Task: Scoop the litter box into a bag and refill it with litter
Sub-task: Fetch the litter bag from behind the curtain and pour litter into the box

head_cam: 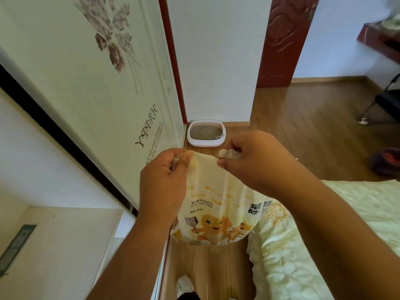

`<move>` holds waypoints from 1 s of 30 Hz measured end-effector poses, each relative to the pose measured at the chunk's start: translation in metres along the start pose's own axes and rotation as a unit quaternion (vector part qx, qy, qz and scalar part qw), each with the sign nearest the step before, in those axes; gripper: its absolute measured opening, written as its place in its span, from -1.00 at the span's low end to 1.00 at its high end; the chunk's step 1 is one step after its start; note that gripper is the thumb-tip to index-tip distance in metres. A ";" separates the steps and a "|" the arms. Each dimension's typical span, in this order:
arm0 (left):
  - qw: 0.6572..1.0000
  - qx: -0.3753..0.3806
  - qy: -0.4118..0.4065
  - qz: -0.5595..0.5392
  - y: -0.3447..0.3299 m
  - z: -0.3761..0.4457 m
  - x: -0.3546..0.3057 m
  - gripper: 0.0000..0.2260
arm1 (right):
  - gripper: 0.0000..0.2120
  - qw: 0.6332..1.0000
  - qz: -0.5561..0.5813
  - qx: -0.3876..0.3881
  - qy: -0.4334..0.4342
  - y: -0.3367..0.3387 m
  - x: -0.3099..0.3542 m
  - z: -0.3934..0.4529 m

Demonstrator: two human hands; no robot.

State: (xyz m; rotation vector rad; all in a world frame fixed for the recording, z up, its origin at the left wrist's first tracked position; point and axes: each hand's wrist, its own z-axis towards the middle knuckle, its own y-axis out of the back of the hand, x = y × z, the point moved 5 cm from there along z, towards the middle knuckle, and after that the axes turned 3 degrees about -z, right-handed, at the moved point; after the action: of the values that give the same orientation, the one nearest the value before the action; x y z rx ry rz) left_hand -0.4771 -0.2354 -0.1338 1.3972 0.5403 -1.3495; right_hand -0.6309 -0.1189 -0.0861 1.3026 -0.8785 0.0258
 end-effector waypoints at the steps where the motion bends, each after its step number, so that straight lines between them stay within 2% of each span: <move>1: 1.000 0.003 -0.002 0.002 -0.006 0.009 0.000 -0.91 | -0.85 1.000 0.000 -0.004 -0.002 0.002 -0.004 0.008; 16: 0.995 0.093 -0.016 -0.025 -0.094 0.189 0.040 -0.81 | -0.77 0.993 -0.039 -0.010 -0.110 -0.002 -0.040 0.168; 19: 0.992 0.118 -0.018 -0.030 -0.106 0.230 0.044 -0.91 | -0.79 0.990 -0.029 -0.031 -0.132 -0.002 -0.041 0.199; 24: 0.991 0.127 -0.034 -0.035 -0.122 0.286 0.046 -0.86 | -0.84 0.989 -0.016 -0.040 -0.140 0.001 -0.043 0.248; 30: 0.992 0.111 -0.047 -0.023 -0.141 0.347 0.049 -0.90 | -0.77 0.990 0.003 -0.048 -0.134 0.005 -0.061 0.321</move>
State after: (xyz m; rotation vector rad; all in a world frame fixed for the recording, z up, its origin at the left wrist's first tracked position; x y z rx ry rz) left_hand -0.7338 -0.5117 -0.1575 1.4990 0.3695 -1.5410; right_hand -0.8502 -0.3591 -0.1166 1.2293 -1.0977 -0.1888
